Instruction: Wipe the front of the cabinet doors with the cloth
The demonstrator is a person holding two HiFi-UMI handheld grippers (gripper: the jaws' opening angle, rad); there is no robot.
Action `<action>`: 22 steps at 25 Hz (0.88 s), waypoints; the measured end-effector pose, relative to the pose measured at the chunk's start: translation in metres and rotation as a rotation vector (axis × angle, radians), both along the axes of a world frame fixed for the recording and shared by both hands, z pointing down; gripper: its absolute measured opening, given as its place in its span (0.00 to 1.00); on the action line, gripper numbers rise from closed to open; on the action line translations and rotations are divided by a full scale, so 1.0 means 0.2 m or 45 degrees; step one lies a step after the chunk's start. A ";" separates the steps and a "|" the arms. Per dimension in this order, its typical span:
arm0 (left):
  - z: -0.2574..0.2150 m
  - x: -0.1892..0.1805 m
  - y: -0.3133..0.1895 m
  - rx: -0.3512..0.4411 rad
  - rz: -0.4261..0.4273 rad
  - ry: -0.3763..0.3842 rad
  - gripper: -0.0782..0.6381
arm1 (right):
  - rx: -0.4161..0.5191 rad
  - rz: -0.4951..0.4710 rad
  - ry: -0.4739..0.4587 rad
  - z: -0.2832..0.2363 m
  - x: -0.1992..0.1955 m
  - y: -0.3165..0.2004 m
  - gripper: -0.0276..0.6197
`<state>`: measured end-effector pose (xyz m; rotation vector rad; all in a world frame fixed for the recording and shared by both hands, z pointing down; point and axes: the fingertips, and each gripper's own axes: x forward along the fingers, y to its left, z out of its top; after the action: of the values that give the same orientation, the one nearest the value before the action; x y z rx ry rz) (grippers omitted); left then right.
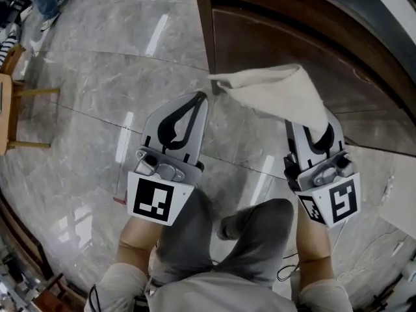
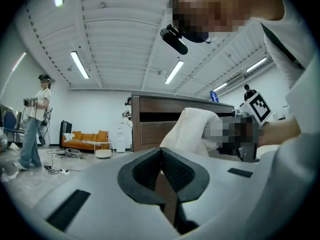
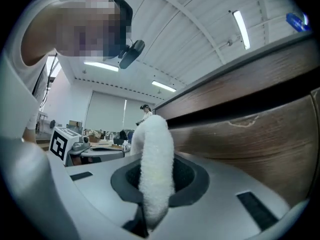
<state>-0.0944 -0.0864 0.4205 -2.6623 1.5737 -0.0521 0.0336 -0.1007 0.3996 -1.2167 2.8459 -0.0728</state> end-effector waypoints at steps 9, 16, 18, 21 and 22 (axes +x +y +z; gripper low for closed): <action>0.41 0.01 -0.07 0.100 0.041 -0.009 0.13 | 0.135 -0.011 -0.009 0.28 -0.04 -0.07 0.15; 0.34 0.00 -0.09 0.123 0.030 0.025 0.13 | 0.115 -0.022 -0.042 0.22 -0.07 -0.10 0.15; 0.32 -0.03 -0.09 0.140 0.019 0.034 0.13 | 0.125 -0.037 -0.038 0.20 -0.11 -0.11 0.15; 0.33 -0.06 -0.09 0.156 0.007 0.050 0.13 | 0.159 -0.072 -0.039 0.16 -0.19 -0.14 0.15; 0.33 -0.06 -0.09 0.160 0.004 0.059 0.13 | 0.178 -0.087 -0.031 0.15 -0.22 -0.15 0.15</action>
<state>-0.1073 -0.1052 0.4868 -2.5876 1.5311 0.1055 -0.0109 -0.1306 0.4291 -1.0848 2.8168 0.1061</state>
